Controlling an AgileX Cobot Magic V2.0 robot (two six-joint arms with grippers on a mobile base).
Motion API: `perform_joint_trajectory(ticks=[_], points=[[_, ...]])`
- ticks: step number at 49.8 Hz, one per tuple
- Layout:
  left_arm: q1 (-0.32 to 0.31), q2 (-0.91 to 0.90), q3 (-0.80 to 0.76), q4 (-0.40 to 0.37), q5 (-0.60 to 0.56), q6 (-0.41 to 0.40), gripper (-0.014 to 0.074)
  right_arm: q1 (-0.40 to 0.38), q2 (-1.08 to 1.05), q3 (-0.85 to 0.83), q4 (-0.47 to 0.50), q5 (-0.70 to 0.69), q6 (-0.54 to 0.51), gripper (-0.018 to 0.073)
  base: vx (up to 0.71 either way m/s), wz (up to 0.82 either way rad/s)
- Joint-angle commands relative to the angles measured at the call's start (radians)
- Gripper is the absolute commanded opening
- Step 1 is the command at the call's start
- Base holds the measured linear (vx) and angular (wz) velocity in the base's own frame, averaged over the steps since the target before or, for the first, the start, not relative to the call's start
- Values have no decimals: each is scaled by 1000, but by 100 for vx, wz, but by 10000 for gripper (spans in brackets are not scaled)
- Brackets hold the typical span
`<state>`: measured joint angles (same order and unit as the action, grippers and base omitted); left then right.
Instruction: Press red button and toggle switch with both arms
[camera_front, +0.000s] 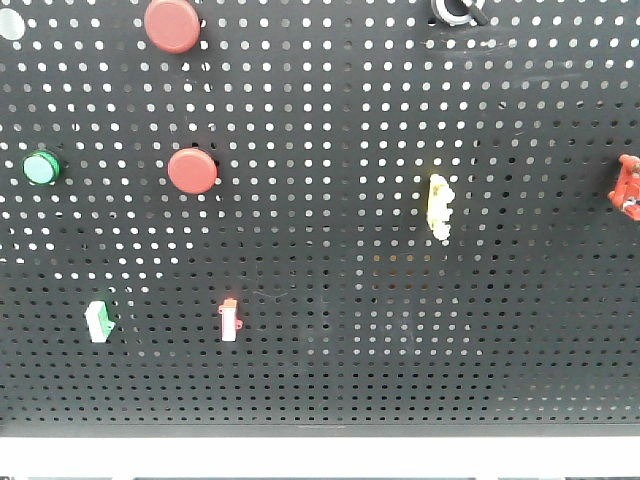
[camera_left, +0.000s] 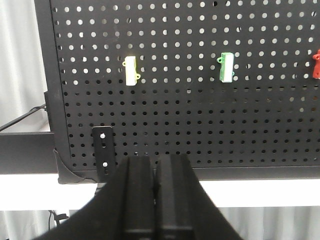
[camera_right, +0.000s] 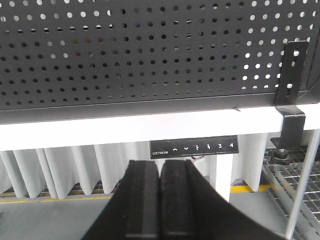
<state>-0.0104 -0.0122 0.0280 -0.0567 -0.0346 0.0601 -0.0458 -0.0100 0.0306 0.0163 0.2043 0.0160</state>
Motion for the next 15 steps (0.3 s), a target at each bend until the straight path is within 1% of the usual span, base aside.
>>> perform_joint_trajectory(ticks=[1,15], points=[[-1,6,32,-10,-83,-8,2,-7,-16,11,-9,-78,-1,0,0,0],[-1,6,32,-10,-83,-8,2,-7,-16,11,-9,-78,-1,0,0,0]])
